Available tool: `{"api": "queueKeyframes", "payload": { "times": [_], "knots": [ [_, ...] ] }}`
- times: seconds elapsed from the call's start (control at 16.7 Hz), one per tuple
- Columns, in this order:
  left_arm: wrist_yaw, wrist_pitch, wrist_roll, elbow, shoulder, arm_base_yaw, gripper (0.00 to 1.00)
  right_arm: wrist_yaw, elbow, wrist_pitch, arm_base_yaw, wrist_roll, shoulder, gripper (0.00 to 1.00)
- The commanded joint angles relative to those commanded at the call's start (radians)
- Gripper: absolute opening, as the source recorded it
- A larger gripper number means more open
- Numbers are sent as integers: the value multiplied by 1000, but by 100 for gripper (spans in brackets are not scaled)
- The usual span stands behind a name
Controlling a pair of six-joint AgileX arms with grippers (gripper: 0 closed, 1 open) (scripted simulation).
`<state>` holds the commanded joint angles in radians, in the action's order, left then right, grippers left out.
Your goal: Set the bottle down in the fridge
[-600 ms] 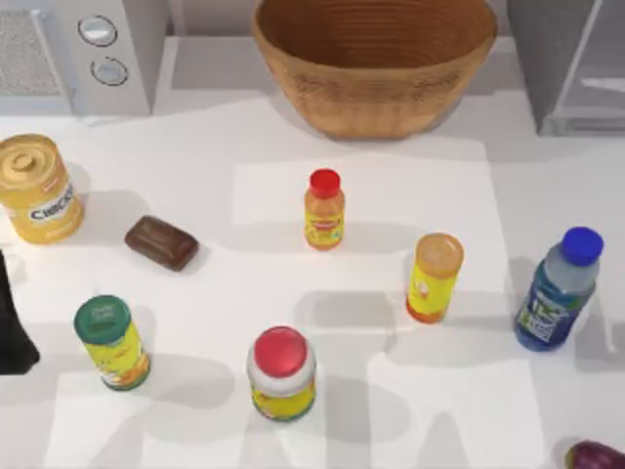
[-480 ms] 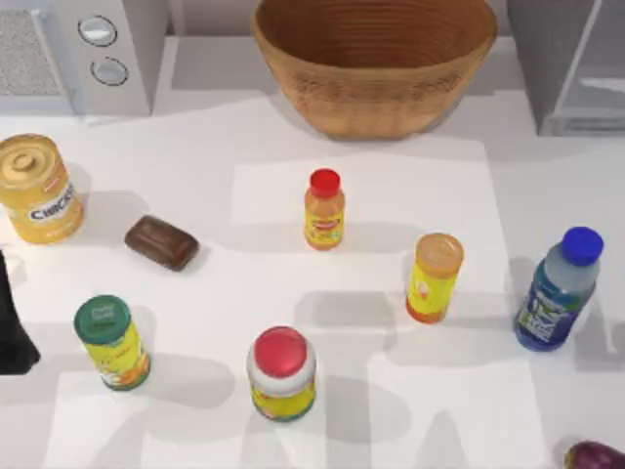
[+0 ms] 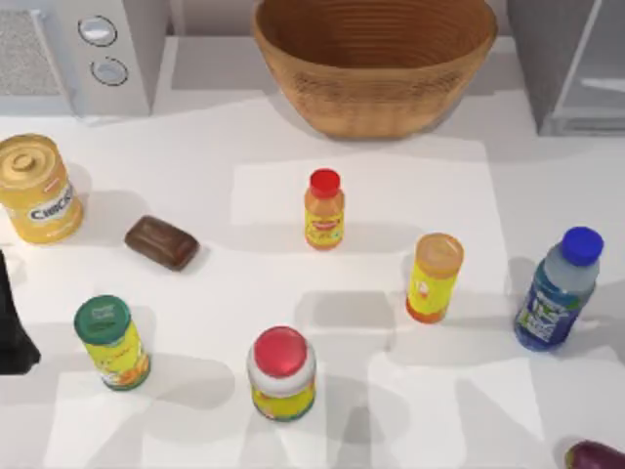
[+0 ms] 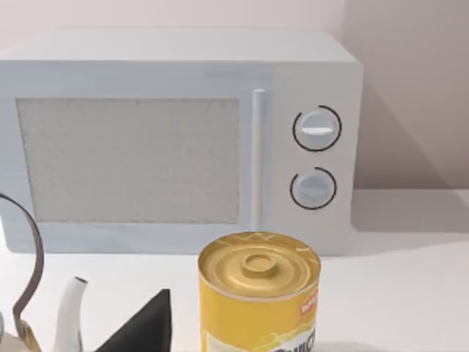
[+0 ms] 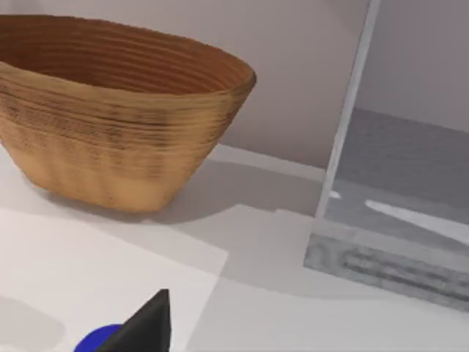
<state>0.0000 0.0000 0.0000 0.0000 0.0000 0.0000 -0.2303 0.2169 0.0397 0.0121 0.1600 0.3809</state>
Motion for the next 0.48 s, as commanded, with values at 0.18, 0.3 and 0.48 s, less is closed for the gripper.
{"api": "queueKeyframes", "payload": {
  "times": [0.18, 0.3, 0.48],
  "knots": [
    [0, 0, 0, 0, 0, 0, 100, -137, 101, 2, 3, 115, 248, 100],
    [0, 0, 0, 0, 0, 0, 100, -220, 148, -6, -1, 192, 396, 100],
    [0, 0, 0, 0, 0, 0, 100, -320, 179, -29, -22, 292, 567, 100]
  ]
}}
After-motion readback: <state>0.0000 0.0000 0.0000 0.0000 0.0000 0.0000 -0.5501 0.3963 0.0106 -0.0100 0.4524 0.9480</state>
